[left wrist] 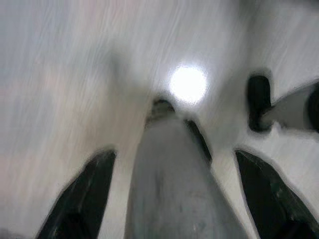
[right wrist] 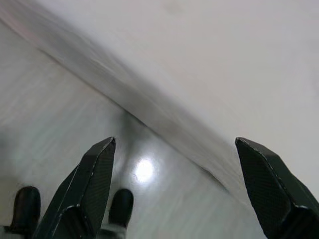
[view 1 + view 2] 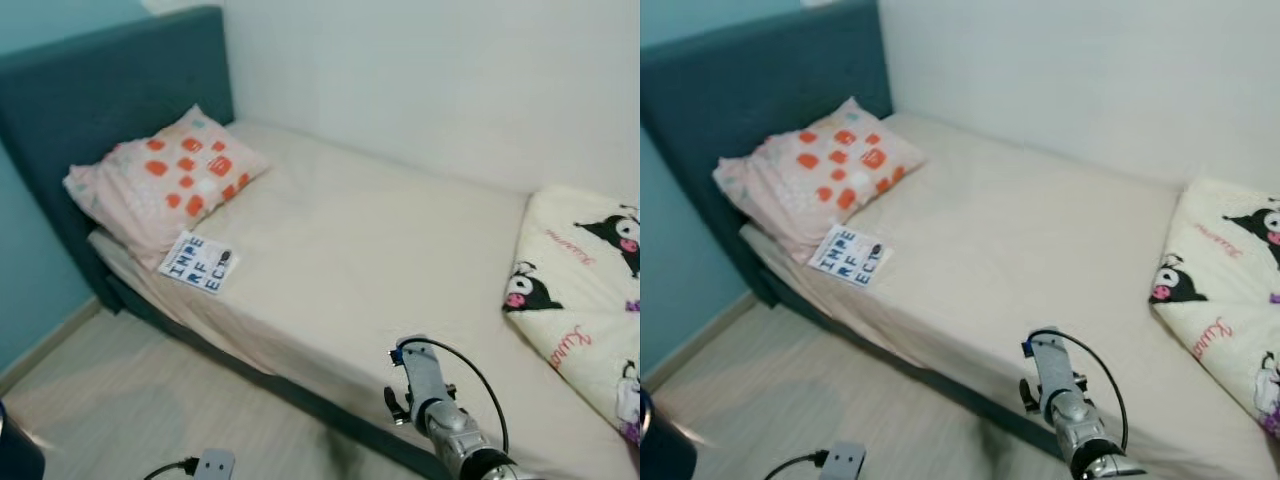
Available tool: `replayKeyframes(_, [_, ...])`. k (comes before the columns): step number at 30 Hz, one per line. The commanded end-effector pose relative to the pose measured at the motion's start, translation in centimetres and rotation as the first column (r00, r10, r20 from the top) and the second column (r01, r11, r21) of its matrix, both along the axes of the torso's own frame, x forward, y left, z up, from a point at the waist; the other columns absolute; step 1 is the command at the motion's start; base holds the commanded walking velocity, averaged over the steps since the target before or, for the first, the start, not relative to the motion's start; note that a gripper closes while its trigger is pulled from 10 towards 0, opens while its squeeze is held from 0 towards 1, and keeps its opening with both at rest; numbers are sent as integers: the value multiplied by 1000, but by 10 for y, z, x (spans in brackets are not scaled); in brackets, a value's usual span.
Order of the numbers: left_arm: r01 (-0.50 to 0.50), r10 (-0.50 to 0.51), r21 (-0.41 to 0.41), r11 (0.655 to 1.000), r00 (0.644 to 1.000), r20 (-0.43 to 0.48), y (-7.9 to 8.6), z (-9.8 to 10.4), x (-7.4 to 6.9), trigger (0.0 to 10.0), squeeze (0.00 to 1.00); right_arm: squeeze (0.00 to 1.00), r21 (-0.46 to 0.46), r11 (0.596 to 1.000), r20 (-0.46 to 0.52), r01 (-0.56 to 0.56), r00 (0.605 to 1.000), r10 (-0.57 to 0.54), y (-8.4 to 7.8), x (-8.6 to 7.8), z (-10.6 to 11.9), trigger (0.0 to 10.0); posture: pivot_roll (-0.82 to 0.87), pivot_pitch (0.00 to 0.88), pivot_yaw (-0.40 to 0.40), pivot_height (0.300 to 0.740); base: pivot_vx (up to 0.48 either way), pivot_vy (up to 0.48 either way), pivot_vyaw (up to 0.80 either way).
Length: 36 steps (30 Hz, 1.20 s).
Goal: Clean up the room
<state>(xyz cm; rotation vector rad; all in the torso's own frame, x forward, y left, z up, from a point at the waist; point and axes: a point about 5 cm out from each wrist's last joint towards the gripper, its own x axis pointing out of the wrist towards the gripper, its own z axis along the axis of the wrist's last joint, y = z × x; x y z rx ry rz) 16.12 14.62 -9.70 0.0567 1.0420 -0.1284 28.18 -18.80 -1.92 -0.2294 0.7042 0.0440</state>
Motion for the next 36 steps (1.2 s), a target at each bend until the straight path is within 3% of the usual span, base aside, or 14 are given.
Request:
replayKeyframes(1, [4, -4, -2, 1000, 999, -37, -1, -4, -9, 10000, 0, 0, -4, 1000, -30, 9, 1000, -9, -3, -5, -5, 10000, -109, 72, -30, 740, 0, -480, -763])
replayKeyframes(8, [2, -3, -3, 1000, 999, -41, -1, -4, -10, 10000, 0, 0, -1, 1000, -23, 23, 999, -23, -5, -5, -4, 10000, -113, 78, -30, 740, 0, -480, -751])
replayKeyframes(36, [-1, 1, -10, 1000, 999, -37, 0, -3, -7, 10000, 0, 0, -7, 1000, -10, 19, 1000, -20, -5, -3, -2, 10000, -117, 77, -31, 740, 0, -480, 0])
